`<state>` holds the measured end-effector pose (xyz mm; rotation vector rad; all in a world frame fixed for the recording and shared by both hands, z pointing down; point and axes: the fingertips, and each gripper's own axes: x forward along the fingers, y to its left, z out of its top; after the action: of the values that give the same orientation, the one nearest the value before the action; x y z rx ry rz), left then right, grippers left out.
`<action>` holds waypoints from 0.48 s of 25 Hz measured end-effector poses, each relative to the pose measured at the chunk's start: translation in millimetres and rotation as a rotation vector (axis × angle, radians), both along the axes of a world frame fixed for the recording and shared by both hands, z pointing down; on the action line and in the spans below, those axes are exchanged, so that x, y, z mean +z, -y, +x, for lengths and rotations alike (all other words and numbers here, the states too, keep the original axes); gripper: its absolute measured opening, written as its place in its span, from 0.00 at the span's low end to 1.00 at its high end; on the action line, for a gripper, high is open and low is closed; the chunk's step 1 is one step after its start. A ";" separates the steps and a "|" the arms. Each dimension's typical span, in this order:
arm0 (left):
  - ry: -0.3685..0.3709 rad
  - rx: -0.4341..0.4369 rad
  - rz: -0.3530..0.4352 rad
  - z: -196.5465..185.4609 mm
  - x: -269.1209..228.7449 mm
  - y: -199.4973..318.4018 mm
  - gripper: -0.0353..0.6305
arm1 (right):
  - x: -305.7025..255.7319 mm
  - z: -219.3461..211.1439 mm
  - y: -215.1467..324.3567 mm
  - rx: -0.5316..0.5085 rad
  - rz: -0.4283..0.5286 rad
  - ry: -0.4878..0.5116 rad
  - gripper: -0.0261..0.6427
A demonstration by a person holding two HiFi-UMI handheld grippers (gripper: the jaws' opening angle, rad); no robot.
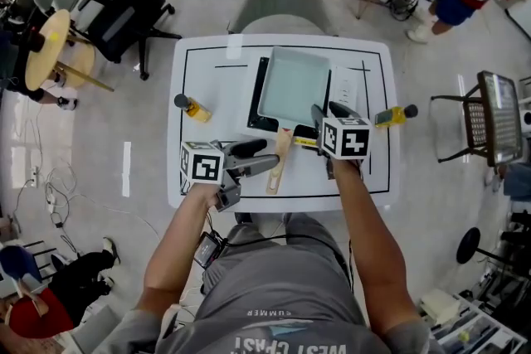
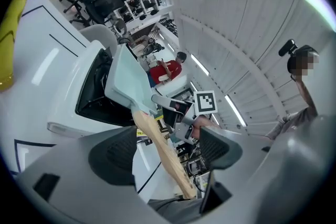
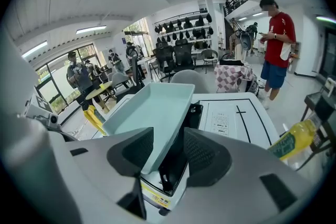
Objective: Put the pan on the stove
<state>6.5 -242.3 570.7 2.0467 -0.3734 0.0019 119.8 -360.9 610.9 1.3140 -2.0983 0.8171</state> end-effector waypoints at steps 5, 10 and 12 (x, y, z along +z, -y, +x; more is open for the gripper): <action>0.060 -0.045 0.085 -30.3 -23.1 1.0 0.58 | -40.4 11.4 -5.5 0.040 0.088 0.048 0.27; 0.076 -0.088 0.206 -62.1 -74.8 -1.4 0.50 | -116.8 4.5 -26.7 -0.022 0.225 0.153 0.05; 0.085 -0.104 0.266 -72.3 -97.9 -4.6 0.41 | -147.5 -6.8 -39.2 -0.094 0.278 0.166 0.05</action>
<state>-65.7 -237.7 472.8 2.2916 -0.5580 -0.0262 113.1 -321.6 463.4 1.3105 -2.4560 0.6305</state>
